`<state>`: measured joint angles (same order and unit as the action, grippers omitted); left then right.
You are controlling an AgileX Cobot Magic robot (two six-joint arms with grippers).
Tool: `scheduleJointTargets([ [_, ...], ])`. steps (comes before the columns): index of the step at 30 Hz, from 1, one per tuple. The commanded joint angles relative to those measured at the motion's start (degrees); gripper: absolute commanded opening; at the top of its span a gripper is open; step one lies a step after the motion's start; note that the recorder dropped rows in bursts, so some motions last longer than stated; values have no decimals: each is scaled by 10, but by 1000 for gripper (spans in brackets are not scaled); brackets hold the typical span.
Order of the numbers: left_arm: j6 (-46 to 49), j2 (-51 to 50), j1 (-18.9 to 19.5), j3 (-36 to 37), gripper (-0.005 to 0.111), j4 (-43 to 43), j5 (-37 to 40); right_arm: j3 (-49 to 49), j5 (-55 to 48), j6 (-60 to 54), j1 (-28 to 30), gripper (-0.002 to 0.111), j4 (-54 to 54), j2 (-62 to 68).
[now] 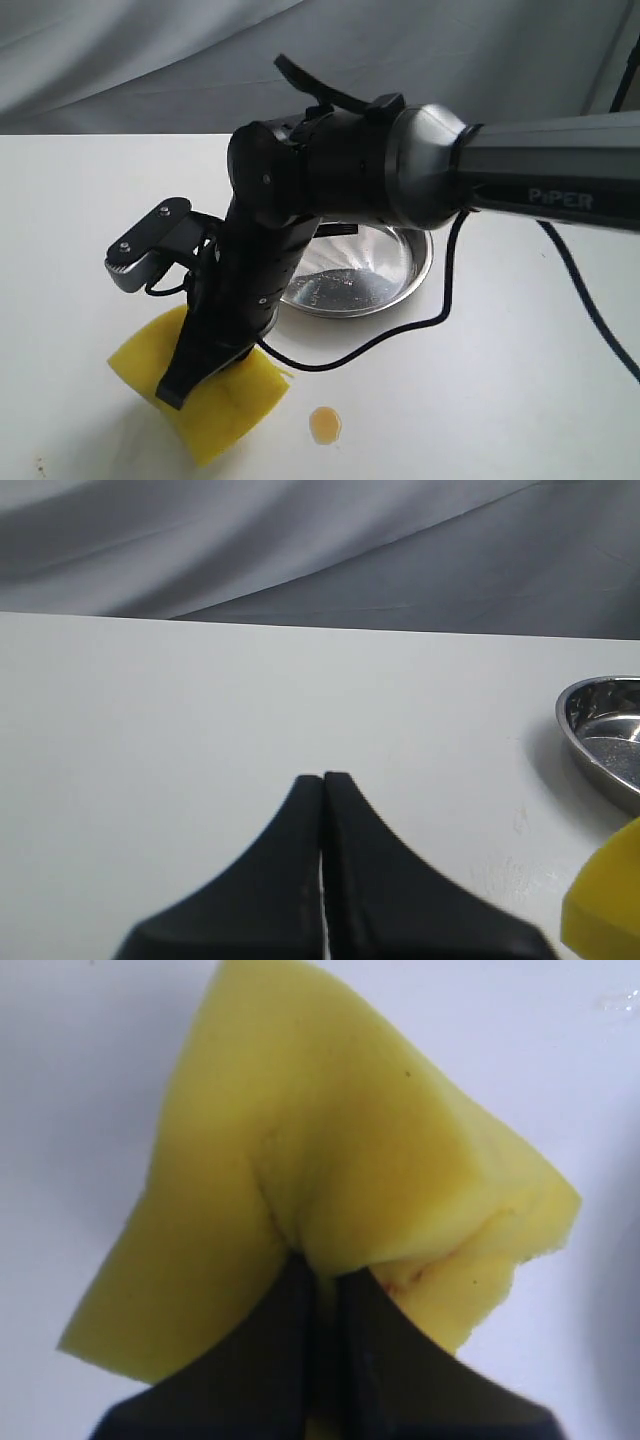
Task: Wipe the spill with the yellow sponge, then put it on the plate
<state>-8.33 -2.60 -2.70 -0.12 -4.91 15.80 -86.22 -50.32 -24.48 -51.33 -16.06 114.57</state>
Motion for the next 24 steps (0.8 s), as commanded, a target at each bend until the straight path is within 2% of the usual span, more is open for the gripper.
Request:
scheduleJointTargets([
  [1, -3, -2, 1, 1, 0, -3, -7, 2, -30, -9, -3, 0, 3, -21],
  [9, -3, -2, 1, 1, 0, -3, -7, 50, 6, -9, -14, 0, 3, -59],
  [18, -3, -2, 1, 1, 0, -3, -7, 158, 49, 23, -14, 0, 5, -148],
  [24, -3, -2, 1, 1, 0, -3, -7, 239, 54, 98, -12, 0, 78, -174],
])
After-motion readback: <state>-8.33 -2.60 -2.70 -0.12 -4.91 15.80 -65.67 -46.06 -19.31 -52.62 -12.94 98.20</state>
